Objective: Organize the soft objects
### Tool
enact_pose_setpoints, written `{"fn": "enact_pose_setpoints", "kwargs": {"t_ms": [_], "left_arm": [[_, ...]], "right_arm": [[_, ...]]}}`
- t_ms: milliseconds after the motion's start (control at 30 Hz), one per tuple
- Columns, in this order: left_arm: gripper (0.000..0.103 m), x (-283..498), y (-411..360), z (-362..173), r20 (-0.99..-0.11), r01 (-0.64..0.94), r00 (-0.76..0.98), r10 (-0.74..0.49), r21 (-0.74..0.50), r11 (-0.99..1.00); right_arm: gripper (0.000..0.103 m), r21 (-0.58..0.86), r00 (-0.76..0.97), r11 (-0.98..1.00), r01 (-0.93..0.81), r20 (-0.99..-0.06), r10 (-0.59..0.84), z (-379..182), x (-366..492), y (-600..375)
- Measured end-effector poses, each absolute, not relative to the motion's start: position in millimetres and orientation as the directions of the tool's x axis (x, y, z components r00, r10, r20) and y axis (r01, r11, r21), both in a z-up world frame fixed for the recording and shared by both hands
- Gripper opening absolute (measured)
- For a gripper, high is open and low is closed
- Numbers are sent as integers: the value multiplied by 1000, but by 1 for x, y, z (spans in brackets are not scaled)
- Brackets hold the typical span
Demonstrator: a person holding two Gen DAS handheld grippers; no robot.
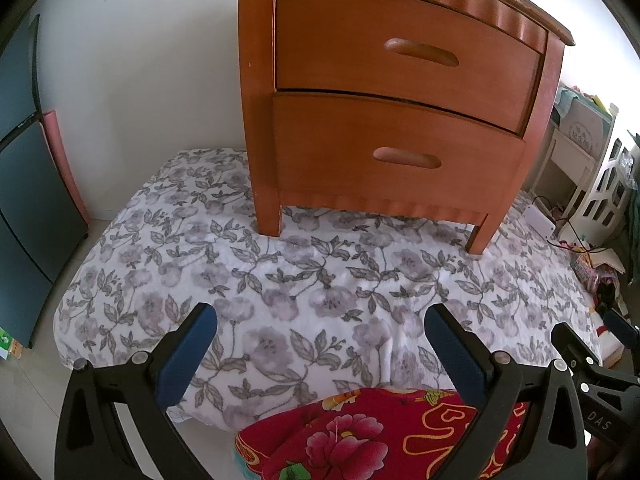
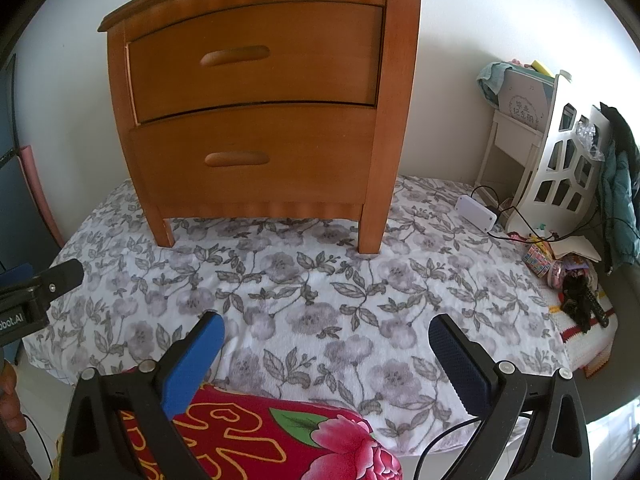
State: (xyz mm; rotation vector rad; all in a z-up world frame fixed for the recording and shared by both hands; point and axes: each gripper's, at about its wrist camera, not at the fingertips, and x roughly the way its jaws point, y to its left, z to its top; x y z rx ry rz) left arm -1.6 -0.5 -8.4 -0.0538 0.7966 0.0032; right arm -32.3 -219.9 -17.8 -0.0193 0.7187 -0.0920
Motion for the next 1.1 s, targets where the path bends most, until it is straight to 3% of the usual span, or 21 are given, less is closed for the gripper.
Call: {"fn": "enact_pose_setpoints", "kwargs": {"t_ms": [467,1100], "left_arm": [[103,-5,1,-9,-709,-30,705,-13,-49,998],[103,13,75,-14,-612,-183,789,56,-148,972]], "right_arm": [[103,-53,757,997,63,-648,-82,-16,-33,-219],[103,-245,835,961,-126,-550,-31,41,56,-198]]}}
